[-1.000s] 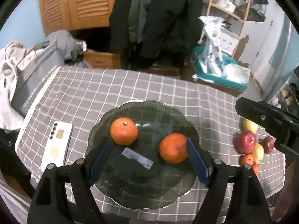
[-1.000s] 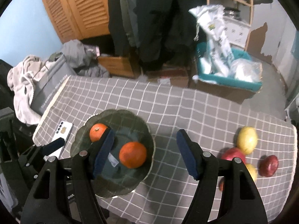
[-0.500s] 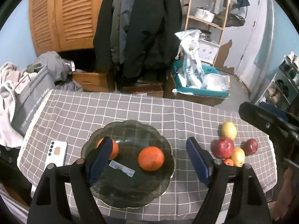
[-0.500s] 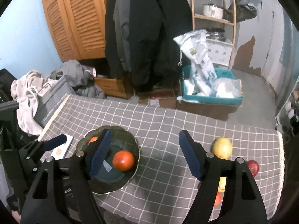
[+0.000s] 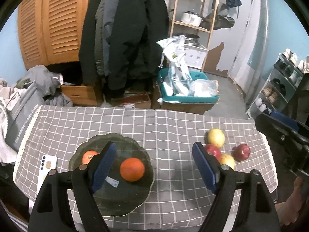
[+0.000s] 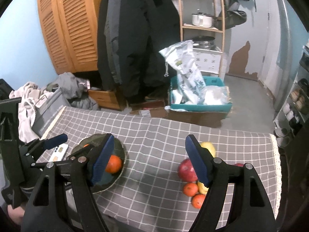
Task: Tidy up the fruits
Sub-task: 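Move both tools back from the bowl toward the remaining fruit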
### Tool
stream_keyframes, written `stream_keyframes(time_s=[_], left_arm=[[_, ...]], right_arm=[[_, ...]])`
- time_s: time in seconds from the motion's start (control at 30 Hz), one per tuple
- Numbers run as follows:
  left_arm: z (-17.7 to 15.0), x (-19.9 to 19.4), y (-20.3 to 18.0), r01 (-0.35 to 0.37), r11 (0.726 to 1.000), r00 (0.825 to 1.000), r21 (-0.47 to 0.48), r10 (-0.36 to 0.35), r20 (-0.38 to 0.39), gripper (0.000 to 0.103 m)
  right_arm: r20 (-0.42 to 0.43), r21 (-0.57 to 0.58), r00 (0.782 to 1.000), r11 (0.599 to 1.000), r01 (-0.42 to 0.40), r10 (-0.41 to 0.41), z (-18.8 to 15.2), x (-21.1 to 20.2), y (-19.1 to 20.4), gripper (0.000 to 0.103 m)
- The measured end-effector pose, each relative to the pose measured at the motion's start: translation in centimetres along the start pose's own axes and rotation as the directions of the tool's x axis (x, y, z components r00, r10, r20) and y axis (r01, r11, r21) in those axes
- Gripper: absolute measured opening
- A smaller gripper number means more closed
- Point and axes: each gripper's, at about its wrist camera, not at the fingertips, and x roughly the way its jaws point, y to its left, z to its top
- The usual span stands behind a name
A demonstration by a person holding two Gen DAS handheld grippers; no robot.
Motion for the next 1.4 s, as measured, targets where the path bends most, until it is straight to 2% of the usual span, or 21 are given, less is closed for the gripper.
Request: stream_keyframes(time_s=[0.3,0.67,1.07,1.27,1.4], left_arm=[[0.1,0.2,-3.0,0.034,0.998,0.999,0.05,-0.034,-0.005,0.082],[0.0,1.2,-6.4,0.05,0.993,0.999,0.109,-0.047,-0.027,0.082],[-1.2,5.7,-8.7,0.052,0.988,0.992,0.147,-0.034,-0.12,0.082],[-2.6,8.9,-8.8,0.039,0.988,0.983,0.149,-0.011,-0.186,0.082],[-3.4,11.1,-8.8,0.03,0.99,0.973,0.141,0.003,-0.231,0.082]], right_arm=[[0.023,0.032,0.999,0.998,0.048,-0.049,-0.8,-2.3,-3.6,0.077],[0.018,0.09,0.997,0.993,0.076,-0.078,-1.6,-2.9,-7.3,0.077],[-0.093,0.127,0.989,0.984,0.123,-0.112,-4.0,0.2,-10.5,0.077],[-0.172,0.161,0.978,0.976,0.15,-0.122,-5.7,2.6,-12.5,0.077],[-0.247,0.173,0.961,0.97,0.173,-0.127,-7.2,4.9,-13.5,0.077]])
